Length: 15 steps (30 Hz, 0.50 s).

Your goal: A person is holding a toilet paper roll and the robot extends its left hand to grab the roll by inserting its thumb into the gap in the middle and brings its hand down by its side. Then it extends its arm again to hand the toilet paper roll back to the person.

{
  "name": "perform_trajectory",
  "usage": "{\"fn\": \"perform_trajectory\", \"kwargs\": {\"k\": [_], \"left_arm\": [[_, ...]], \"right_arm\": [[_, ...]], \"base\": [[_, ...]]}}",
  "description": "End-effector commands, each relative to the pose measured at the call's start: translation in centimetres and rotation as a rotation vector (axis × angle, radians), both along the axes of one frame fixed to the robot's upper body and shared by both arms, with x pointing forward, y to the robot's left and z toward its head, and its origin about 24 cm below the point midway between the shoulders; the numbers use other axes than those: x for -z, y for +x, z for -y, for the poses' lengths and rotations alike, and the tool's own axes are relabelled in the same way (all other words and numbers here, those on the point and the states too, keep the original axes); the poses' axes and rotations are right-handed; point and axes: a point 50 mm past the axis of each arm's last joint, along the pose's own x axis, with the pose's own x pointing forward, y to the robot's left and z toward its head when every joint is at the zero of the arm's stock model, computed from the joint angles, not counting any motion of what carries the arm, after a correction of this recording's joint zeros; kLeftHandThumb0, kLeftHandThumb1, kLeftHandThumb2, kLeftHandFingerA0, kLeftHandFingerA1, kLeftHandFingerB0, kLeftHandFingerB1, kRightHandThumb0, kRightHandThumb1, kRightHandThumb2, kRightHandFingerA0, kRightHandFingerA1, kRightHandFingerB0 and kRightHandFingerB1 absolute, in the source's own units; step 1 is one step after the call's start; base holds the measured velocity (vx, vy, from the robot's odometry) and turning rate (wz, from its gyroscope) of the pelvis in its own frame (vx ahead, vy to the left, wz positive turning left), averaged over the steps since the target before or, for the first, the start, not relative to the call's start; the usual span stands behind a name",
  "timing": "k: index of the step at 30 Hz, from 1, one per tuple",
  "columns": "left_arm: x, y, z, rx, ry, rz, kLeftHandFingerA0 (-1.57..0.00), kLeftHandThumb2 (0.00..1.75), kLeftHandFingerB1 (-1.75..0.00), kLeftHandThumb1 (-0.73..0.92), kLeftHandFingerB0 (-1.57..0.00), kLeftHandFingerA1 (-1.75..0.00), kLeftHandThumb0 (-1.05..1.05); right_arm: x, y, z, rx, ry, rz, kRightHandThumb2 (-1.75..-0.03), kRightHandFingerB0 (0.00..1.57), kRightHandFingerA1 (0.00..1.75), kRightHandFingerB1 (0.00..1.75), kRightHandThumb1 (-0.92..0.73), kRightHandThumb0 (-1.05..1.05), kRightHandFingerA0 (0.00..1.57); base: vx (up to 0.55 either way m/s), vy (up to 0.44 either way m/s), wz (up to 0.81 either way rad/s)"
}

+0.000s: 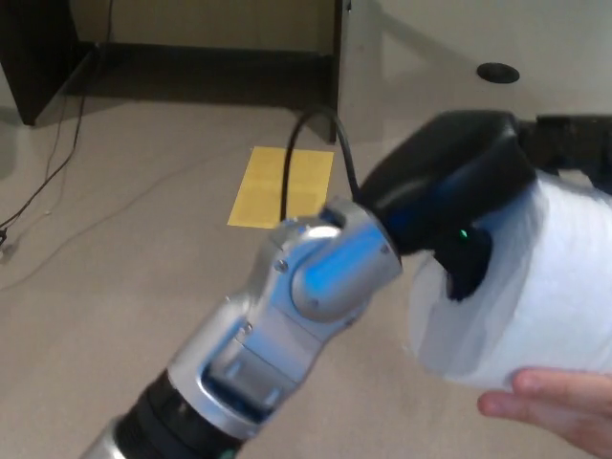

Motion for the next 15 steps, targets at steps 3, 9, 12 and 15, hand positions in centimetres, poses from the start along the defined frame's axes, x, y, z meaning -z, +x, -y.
{"fn": "perform_trajectory", "kwargs": {"k": [3,9,12,15], "left_arm": [[1.62,-0.85,1.33,0.000,0.014,0.003,-0.77,0.64,-1.36,0.76,-0.68,-1.65,-0.25],[1.81,-0.72,0.93,-0.010,0.039,-0.006,-0.76,0.63,-1.08,0.81,-0.74,-1.59,-0.23],[1.85,-0.55,0.73,-0.026,0.011,-0.032,-0.81,0.60,-0.47,0.68,-0.69,-1.19,-0.16],[1.90,-0.67,0.43,-0.068,0.020,-0.017,-0.63,0.56,-0.30,0.52,-0.27,-0.44,-0.43]], "right_arm": [[0.33,-0.40,-0.02,-0.012,-0.022,-0.030,-0.60,0.53,0.58,0.42,-0.68,-0.37,0.76],[-0.01,0.06,0.05,0.002,-0.004,-0.012,-0.60,0.53,0.57,0.42,-0.67,-0.35,0.73],[-0.09,0.23,0.08,0.005,-0.006,-0.012,-0.60,0.53,0.57,0.42,-0.67,-0.36,0.74],[0.06,-0.10,0.02,-0.001,-0.003,-0.007,-0.60,0.55,0.62,0.44,-0.67,-0.37,0.76]], "base": [[0.00,0.000,0.00],[0.00,0.000,0.00],[0.00,0.000,0.00],[0.00,0.000,0.00]]}}
